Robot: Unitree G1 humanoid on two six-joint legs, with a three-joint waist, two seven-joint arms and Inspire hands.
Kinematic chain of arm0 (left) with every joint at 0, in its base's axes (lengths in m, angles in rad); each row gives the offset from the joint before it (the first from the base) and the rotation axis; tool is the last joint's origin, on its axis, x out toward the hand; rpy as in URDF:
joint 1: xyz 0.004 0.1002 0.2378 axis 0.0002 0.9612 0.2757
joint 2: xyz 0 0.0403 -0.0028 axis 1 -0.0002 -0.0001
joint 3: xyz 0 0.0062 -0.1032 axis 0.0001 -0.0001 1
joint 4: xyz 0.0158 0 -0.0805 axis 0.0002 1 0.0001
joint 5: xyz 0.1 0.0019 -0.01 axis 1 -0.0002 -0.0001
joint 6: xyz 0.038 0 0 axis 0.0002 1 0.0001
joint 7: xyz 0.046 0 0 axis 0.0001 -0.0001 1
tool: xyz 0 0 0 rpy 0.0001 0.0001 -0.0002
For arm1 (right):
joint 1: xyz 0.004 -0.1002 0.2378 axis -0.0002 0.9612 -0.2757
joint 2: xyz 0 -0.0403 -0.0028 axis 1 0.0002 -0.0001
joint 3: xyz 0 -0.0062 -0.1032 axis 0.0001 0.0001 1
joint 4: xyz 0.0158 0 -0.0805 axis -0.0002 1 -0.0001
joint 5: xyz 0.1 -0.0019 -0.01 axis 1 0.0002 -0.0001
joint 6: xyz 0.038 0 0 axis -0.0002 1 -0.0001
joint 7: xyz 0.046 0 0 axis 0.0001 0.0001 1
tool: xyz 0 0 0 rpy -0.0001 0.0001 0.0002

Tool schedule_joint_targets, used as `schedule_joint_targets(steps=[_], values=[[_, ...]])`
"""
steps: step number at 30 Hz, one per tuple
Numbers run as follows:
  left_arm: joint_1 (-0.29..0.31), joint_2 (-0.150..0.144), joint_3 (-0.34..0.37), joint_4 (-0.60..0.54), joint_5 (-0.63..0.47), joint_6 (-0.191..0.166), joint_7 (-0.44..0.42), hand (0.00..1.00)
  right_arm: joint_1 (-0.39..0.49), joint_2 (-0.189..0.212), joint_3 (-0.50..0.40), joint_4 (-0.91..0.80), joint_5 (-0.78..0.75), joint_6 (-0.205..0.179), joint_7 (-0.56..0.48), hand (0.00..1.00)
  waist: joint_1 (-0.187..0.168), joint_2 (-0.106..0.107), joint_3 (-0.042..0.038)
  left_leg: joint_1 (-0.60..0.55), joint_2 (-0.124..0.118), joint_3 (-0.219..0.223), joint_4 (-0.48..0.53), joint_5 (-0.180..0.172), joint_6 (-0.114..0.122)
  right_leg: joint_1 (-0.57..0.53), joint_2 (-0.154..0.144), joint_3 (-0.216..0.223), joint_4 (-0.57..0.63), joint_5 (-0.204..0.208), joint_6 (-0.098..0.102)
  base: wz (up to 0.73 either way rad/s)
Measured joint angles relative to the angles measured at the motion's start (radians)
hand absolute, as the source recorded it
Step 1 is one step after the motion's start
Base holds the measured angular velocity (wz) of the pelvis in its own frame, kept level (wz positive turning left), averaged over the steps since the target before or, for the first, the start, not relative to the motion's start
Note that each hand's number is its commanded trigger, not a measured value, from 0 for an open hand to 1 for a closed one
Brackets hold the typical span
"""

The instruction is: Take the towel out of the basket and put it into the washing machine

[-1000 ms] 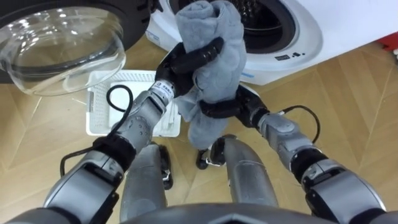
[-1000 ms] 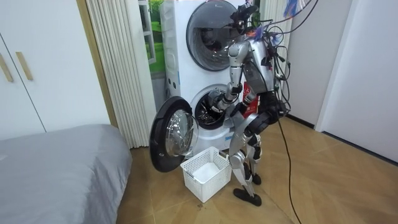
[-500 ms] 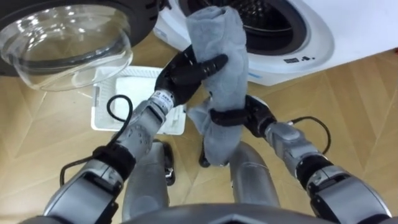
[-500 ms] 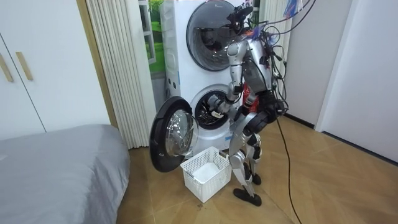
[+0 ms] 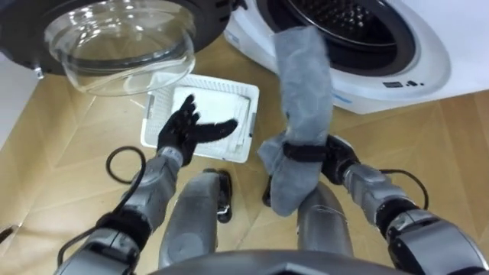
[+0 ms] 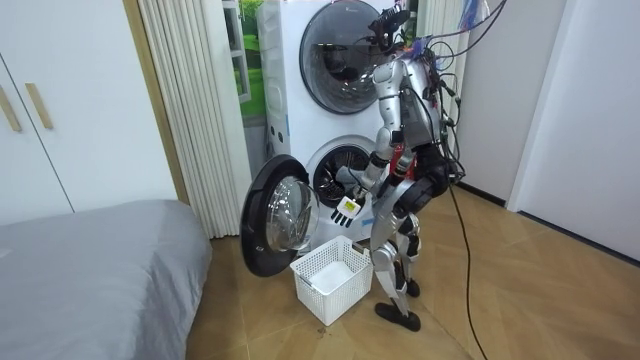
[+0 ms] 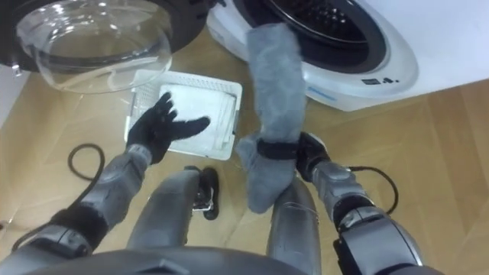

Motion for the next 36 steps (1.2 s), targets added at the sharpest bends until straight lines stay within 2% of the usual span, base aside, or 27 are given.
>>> schedule_joint_targets(steps=[4,10,12,14,15,17,20,22,24,26,28,30,32,36], values=[[0.002,0.000,0.001,0.002,0.004,0.013,0.016,0.00,-0.022,-0.017,-0.011,0.040,0.054,0.013,0.014,1.00,0.001,-0.001,0.0005,0.000,-0.014,-0.002,0.000,0.004,0.005,-0.004,-0.016,-0.001,0.015,-0.004,0.006,0.08],[-0.003,0.004,0.007,-0.002,0.019,0.017,0.027,0.00,-0.061,-0.028,-0.065,0.081,0.095,0.045,0.019,1.00,-0.003,-0.006,0.0022,-0.054,-0.016,0.000,0.030,0.004,0.008,-0.054,-0.027,-0.003,0.045,-0.006,0.005,0.02],[-0.002,0.004,0.009,0.001,0.021,0.018,0.034,0.00,-0.072,-0.039,-0.086,0.084,0.100,0.052,0.019,1.00,-0.003,-0.012,0.0056,-0.066,-0.015,0.006,0.044,0.004,0.008,-0.068,-0.033,-0.003,0.065,-0.008,0.003,0.02],[-0.002,0.007,0.021,0.001,0.023,0.017,0.041,0.00,-0.089,-0.060,-0.099,0.084,0.110,0.057,0.018,1.00,-0.002,-0.025,0.0136,-0.071,-0.018,0.016,0.052,0.005,0.009,-0.080,-0.045,-0.002,0.084,-0.015,-0.001,0.06],[-0.002,0.009,0.021,-0.001,0.024,0.017,0.042,0.00,-0.095,-0.068,-0.106,0.084,0.111,0.062,0.019,1.00,-0.005,-0.028,0.0148,-0.075,-0.022,0.014,0.056,0.005,0.010,-0.083,-0.050,-0.003,0.086,-0.019,-0.002,0.14],[0.001,0.017,0.017,-0.030,0.039,0.021,0.052,0.00,-0.125,-0.121,-0.112,0.084,0.147,0.084,0.017,1.00,-0.006,-0.030,0.0157,-0.097,-0.025,0.010,0.072,0.004,0.015,-0.100,-0.060,-0.008,0.104,-0.024,-0.003,0.15],[0.039,0.044,0.016,-0.086,0.059,0.026,0.063,0.00,-0.163,-0.180,-0.133,0.085,0.182,0.099,0.005,1.00,-0.009,-0.047,0.0231,-0.101,-0.030,0.010,0.082,0.005,0.016,-0.107,-0.068,-0.006,0.121,-0.027,-0.007,0.05],[0.053,0.061,0.015,-0.104,0.066,0.026,0.072,0.00,-0.189,-0.206,-0.141,0.085,0.193,0.110,-0.002,1.00,-0.009,-0.062,0.0226,-0.101,-0.029,0.011,0.084,0.005,0.015,-0.108,-0.068,-0.006,0.124,-0.027,-0.009,0.00],[0.055,0.065,0.015,-0.104,0.085,0.029,0.082,0.00,-0.204,-0.224,-0.140,0.090,0.208,0.129,-0.003,1.00,-0.006,-0.079,0.0223,-0.100,-0.028,0.011,0.085,0.007,0.013,-0.108,-0.066,-0.005,0.124,-0.026,-0.011,0.00],[0.069,0.069,0.016,-0.112,0.085,0.035,0.082,0.00,-0.205,-0.224,-0.140,0.075,0.229,0.172,-0.006,1.00,0.002,-0.106,0.0218,-0.100,-0.027,0.014,0.085,0.008,0.013,-0.111,-0.066,-0.002,0.125,-0.026,-0.011,-0.02],[0.092,0.081,0.017,-0.143,0.085,0.035,0.082,0.00,-0.217,-0.226,-0.140,0.052,0.261,0.207,-0.004,1.00,-0.007,-0.129,0.0217,-0.102,-0.027,0.025,0.086,0.008,0.015,-0.121,-0.067,0.007,0.132,-0.026,-0.011,-0.08],[0.124,0.092,0.022,-0.180,0.086,0.035,0.083,0.00,-0.253,-0.229,-0.140,0.011,0.299,0.275,-0.015,1.00,-0.035,-0.138,0.0207,-0.108,-0.029,0.024,0.096,0.006,0.019,-0.123,-0.071,0.007,0.138,-0.026,-0.009,0.02],[0.149,0.096,0.024,-0.213,0.086,0.035,0.083,0.00,-0.274,-0.229,-0.140,-0.013,0.345,0.314,-0.021,1.00,-0.055,-0.140,0.0207,-0.112,-0.033,0.025,0.097,0.008,0.025,-0.126,-0.078,0.006,0.141,-0.024,-0.006,0.05],[0.187,0.095,0.041,-0.268,0.088,0.033,0.083,0.00,-0.302,-0.229,-0.140,-0.039,0.415,0.351,-0.072,1.00,-0.076,-0.152,0.0217,-0.120,-0.061,0.037,0.097,0.016,0.040,-0.153,-0.112,0.020,0.174,-0.028,0.003,0.11]])
